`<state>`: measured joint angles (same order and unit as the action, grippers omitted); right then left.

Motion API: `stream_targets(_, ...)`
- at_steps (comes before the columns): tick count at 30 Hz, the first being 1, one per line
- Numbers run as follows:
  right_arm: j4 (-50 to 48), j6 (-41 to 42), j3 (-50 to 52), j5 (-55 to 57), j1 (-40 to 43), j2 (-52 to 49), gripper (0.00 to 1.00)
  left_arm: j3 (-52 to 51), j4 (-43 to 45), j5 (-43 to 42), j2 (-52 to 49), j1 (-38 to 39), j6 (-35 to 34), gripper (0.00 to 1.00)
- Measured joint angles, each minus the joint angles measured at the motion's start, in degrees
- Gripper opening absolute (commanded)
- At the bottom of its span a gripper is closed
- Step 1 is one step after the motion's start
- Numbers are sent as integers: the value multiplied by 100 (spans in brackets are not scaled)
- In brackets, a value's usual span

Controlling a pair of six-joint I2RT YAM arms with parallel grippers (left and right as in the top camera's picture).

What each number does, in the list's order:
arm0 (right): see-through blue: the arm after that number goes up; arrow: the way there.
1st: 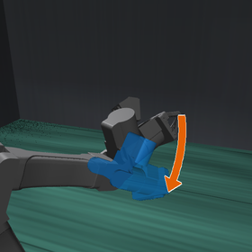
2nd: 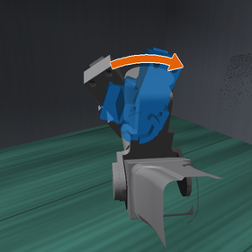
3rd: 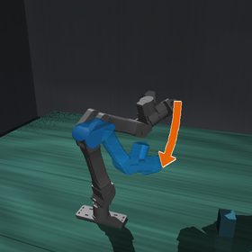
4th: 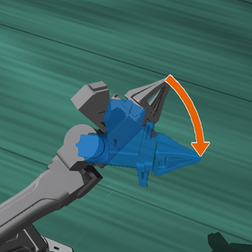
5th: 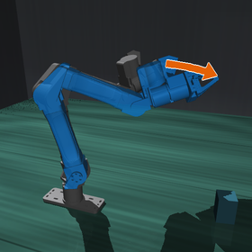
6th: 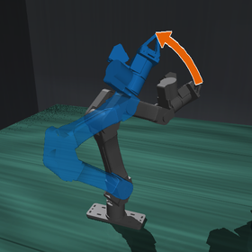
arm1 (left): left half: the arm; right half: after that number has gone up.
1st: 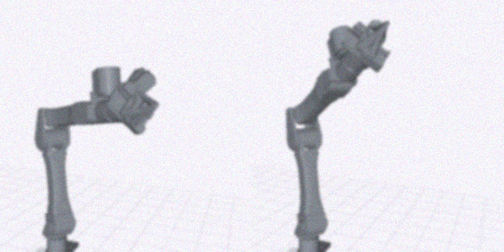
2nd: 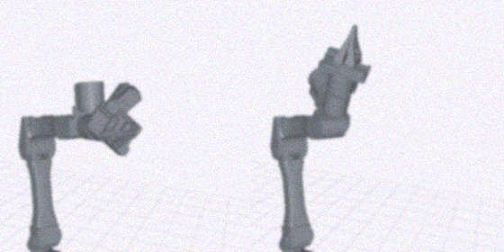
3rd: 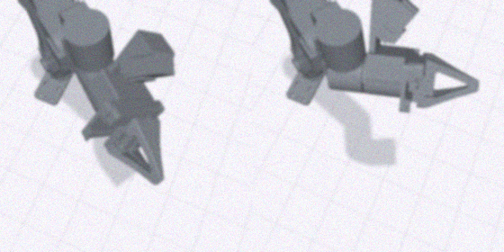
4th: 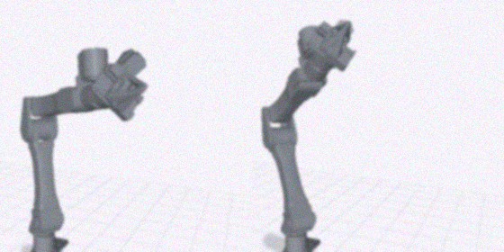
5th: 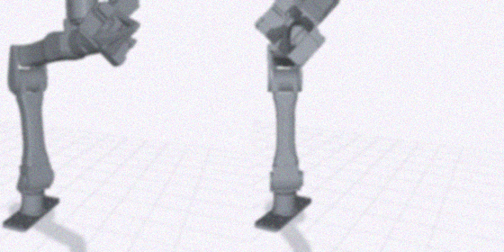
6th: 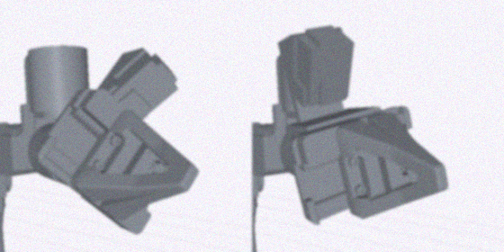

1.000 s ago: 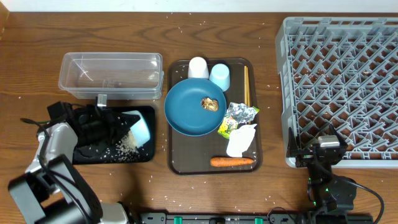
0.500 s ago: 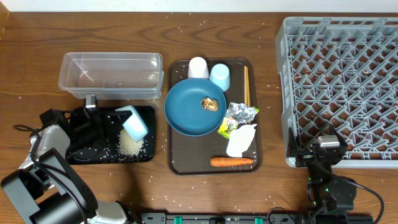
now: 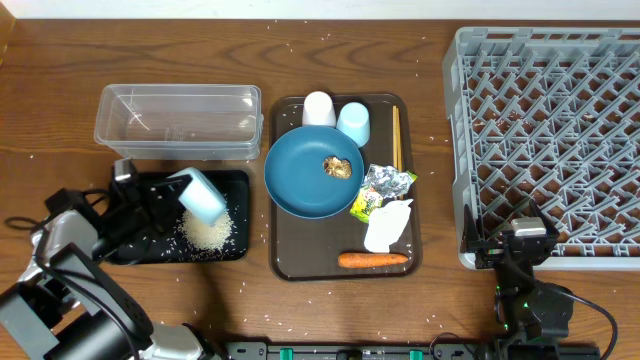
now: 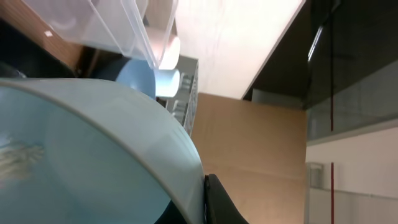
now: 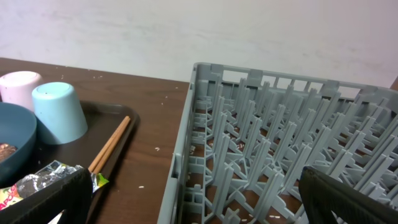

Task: Sort waste into correct bins and load items into the dishwasher rack
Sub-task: 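Tilt the bowl with the left gripper, pouring rice onto the black tray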

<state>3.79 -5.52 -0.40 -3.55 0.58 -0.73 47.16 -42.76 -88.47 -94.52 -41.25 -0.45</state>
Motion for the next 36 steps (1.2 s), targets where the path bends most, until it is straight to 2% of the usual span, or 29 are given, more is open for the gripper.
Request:
stream_targets(5,0,0,0,0,0,-2,99,0,-251,-15,0,-321,-46,6)
stream_targets(15,2,0,0,0,0,0,99,-9,-988,-17,0,-354,-13,6)
stream_targets(19,2,0,0,-2,0,0,99,-26,-555,35,0,-350,87,6)
stream_targets(21,0,0,0,0,0,0,99,-24,-872,61,0,-352,162,6)
stream_targets(24,0,0,2,-2,0,0,99,-26,-1117,131,0,-339,393,6)
stream_targets(26,0,0,0,0,0,-2,99,-15,-1902,251,2,-326,645,6)
stream_targets(28,0,0,0,0,0,0,99,-46,-2616,291,20,-271,1287,6)
stream_targets(31,0,0,0,0,0,-2,99,-55,-2636,378,107,-208,2063,7)
stream_targets(36,2,0,0,0,0,0,99,-52,-2669,479,164,-208,2490,6)
